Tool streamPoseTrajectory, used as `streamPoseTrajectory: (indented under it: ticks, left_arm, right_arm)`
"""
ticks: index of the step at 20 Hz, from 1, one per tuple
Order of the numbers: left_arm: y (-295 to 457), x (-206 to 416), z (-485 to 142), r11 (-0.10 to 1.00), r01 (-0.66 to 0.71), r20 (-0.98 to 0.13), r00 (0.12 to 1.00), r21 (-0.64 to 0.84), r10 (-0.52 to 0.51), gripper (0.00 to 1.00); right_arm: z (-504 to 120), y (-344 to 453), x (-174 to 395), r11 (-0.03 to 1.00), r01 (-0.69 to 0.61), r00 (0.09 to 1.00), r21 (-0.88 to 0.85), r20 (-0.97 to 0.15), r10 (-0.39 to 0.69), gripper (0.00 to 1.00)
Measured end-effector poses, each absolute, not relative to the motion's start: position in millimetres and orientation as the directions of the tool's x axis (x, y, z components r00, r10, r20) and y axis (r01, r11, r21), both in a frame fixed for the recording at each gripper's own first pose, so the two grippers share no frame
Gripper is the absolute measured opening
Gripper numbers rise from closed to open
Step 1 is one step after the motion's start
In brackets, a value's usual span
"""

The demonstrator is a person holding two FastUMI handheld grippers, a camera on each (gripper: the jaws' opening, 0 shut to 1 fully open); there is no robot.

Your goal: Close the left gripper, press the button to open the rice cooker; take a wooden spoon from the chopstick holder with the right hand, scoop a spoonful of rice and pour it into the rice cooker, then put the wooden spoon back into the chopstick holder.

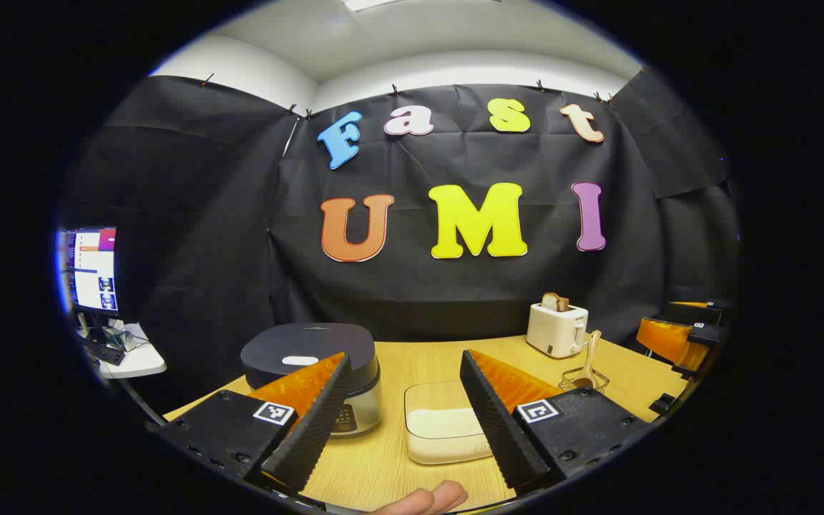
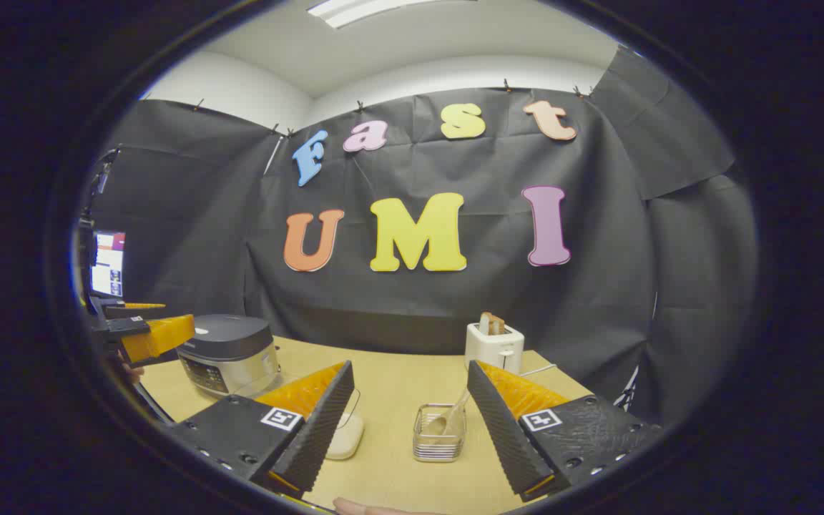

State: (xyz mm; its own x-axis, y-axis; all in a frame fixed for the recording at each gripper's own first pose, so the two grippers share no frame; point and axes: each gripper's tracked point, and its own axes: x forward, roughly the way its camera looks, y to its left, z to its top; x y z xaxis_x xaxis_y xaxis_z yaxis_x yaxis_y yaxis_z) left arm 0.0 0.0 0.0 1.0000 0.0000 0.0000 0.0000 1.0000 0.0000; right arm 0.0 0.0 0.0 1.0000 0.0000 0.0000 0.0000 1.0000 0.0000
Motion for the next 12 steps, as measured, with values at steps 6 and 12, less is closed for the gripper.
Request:
streamPoseTrajectory:
  ticks: [6,12]
  left_arm:
    - [4,-1,-7,1.0,-0.022,-0.034,0.999,0.011,0.022,0.96]
    - [3,-1,-7,1.0,-0.01,-0.043,0.999,-0.007,0.01,0.96]
  right_arm:
    - [-1,4,0,0.999,-0.04,0.999,0.009,-0.007,0.04,0.95]
    - [3,-7,1,1.0,-0.017,1.0,0.015,0.004,0.017,0.95]
